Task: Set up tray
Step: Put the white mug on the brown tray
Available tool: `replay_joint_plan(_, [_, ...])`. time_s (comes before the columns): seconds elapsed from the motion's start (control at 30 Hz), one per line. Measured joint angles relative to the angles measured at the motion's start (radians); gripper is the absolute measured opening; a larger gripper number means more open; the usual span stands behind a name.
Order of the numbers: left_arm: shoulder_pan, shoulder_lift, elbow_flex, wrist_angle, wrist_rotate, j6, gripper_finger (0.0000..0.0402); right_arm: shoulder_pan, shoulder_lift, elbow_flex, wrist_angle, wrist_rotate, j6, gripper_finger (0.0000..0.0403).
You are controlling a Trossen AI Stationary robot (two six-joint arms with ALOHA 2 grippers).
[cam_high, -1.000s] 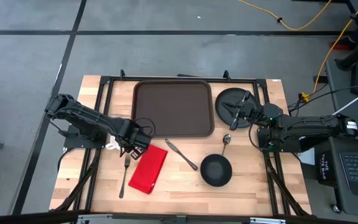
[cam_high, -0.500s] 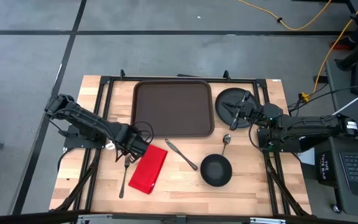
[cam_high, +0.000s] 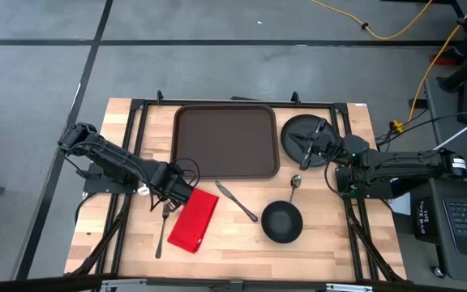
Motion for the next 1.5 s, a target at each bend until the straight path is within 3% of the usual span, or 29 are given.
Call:
replay_joint_plan(0.17, [-0.017,0.0,0.0,-0.004,-0.061,-0.008,0.0069,0.0,0.0,0.0,0.0,0.0,0.0,0.0026])
replay_joint_plan(0.37, [-0.021,0.0,0.0,-0.004,-0.063,-0.001,0.0072,0.0,0.0,0.0,0.002,0.0,0.0,0.0026])
replay_joint_plan(0.7, [-0.021,-0.006,-0.003,-0.01,-0.057,0.028,0.0072,0.0,0.0,0.0,0.035,0.0,0.026,0.0026])
replay_joint_plan(1.0, [-0.019,-0.006,-0.112,0.058,0.001,0.046,0.0072,0.0,-0.001,0.0,0.052,0.0,0.028,0.0026])
replay_joint_plan(1.5, [-0.016,-0.007,-0.116,0.108,0.006,0.099,0.0072,0.0,-0.001,0.0,0.07,0.0,0.028,0.0026])
